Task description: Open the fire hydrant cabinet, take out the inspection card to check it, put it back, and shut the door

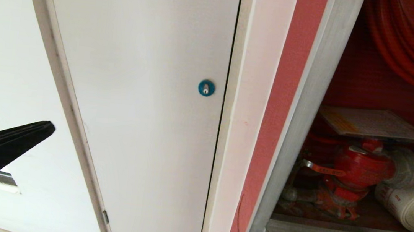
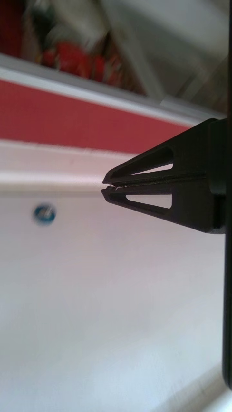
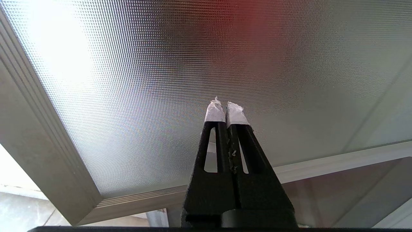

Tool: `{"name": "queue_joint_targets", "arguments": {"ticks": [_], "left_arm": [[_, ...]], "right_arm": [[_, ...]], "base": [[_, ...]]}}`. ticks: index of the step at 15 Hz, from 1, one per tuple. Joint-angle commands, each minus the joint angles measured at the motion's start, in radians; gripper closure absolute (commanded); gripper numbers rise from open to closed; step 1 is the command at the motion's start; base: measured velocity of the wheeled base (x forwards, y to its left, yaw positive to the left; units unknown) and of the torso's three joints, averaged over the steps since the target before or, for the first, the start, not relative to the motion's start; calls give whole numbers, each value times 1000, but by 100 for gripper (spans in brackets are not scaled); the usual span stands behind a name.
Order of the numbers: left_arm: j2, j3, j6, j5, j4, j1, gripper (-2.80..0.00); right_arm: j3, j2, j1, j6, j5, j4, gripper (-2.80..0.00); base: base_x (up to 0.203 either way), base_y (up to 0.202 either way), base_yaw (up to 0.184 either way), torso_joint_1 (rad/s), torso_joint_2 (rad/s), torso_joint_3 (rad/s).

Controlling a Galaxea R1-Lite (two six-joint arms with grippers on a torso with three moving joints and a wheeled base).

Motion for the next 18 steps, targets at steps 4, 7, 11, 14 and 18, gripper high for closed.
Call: {"name": "queue_joint_targets", "arguments": {"ticks": [4,7,11,14,18], "left_arm": [[-444,54,-1,52,229,72,0],[-577,37,1,184,452,80,0],[-570,-9,77,257,478,81,0],[-578,-17,221,266,492,90,0],[-579,-29,236,408,503,96,0]], "right_arm": [[5,2,0,0,1,-1,0],[5,2,0,0,1,-1,0],[5,2,0,0,1,-1,0],[5,2,0,0,1,-1,0],[5,2,0,0,1,-1,0]], "base": [[0,0,0,0,0,0],[0,0,0,0,0,0],[0,0,0,0,0,0],[0,0,0,0,0,0],[0,0,0,0,0,0]]}}
